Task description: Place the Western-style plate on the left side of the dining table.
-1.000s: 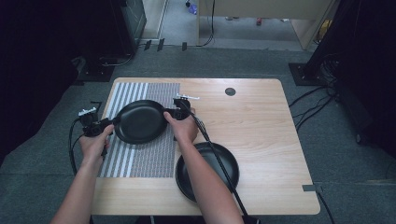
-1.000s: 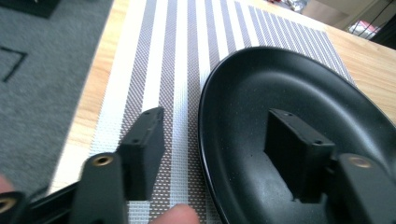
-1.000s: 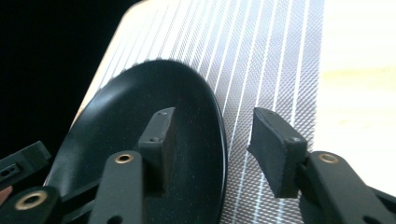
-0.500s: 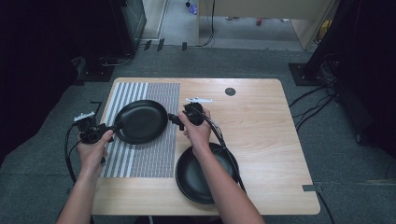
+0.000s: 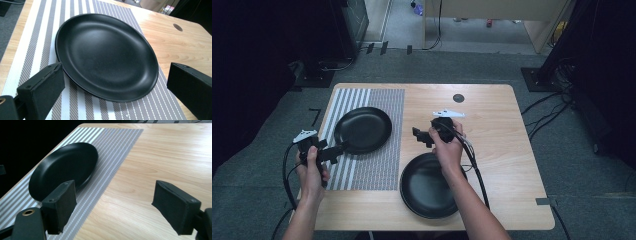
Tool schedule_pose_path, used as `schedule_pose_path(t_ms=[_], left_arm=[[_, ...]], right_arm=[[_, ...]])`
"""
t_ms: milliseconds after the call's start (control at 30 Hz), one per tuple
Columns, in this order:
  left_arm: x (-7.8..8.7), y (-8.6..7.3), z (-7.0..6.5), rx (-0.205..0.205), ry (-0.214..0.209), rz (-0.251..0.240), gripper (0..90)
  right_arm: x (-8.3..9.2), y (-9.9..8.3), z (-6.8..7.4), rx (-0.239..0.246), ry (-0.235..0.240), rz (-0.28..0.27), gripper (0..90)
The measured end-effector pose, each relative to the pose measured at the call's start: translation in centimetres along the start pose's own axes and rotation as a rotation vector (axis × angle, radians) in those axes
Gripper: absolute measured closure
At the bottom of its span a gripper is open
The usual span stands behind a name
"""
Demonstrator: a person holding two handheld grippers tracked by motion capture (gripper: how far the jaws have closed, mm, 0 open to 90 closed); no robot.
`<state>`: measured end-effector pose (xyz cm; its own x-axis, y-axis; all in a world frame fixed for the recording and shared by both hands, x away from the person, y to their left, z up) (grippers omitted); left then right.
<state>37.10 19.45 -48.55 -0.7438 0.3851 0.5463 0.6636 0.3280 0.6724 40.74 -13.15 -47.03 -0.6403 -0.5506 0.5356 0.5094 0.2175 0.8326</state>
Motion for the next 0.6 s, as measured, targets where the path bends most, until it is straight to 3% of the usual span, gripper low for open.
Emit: schedule_pose_path(t_ms=[467, 600], left_arm=[[1.6, -2.9, -0.3, -0.047, 0.026, -0.003, 0.0], [2.3, -4.5, -0.1, -0.060, 0.037, 0.006, 0.0]], right_arm=[[4.7, -3.4, -3.0, -0.023, -0.052, -0.022, 17.2], [6.1, -4.4, -3.8, -0.030, -0.064, -0.030, 17.3]])
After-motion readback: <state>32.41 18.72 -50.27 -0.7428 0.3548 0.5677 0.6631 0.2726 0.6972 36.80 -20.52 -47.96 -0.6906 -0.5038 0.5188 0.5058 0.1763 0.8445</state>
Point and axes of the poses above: each handheld gripper's, and its own axes: x roughly backward along the jaws, y roughly out of its top, z roughly to its left, the point moved 7 cm from there along -x, roughly forward along the jaws, and after that the axes turned 13 degrees about x, right-handed, at the moved point
